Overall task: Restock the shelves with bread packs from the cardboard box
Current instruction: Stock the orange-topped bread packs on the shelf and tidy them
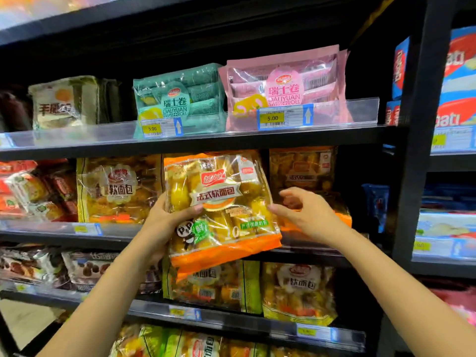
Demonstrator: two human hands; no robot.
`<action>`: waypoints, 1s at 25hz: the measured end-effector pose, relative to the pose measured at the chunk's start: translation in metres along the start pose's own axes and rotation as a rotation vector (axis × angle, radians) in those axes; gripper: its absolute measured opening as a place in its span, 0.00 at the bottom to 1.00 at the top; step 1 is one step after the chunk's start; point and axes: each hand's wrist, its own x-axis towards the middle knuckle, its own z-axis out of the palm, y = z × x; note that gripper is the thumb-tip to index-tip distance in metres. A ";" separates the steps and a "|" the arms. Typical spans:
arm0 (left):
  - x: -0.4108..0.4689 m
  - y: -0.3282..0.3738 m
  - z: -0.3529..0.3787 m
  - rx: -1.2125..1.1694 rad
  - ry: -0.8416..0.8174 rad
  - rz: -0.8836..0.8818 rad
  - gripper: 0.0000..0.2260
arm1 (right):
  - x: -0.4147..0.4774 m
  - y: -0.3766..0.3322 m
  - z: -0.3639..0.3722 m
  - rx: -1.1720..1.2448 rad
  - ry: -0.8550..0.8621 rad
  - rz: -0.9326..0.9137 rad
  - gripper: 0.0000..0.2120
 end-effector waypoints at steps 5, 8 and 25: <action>0.037 0.003 0.001 0.049 -0.037 0.029 0.43 | -0.007 0.068 -0.019 -0.660 -0.059 0.028 0.44; 0.053 -0.002 0.001 0.081 -0.031 0.019 0.45 | -0.006 0.080 -0.020 -0.746 -0.100 -0.014 0.37; 0.098 0.004 0.001 0.246 0.061 -0.076 0.53 | 0.014 0.085 -0.011 -1.054 0.145 -0.341 0.09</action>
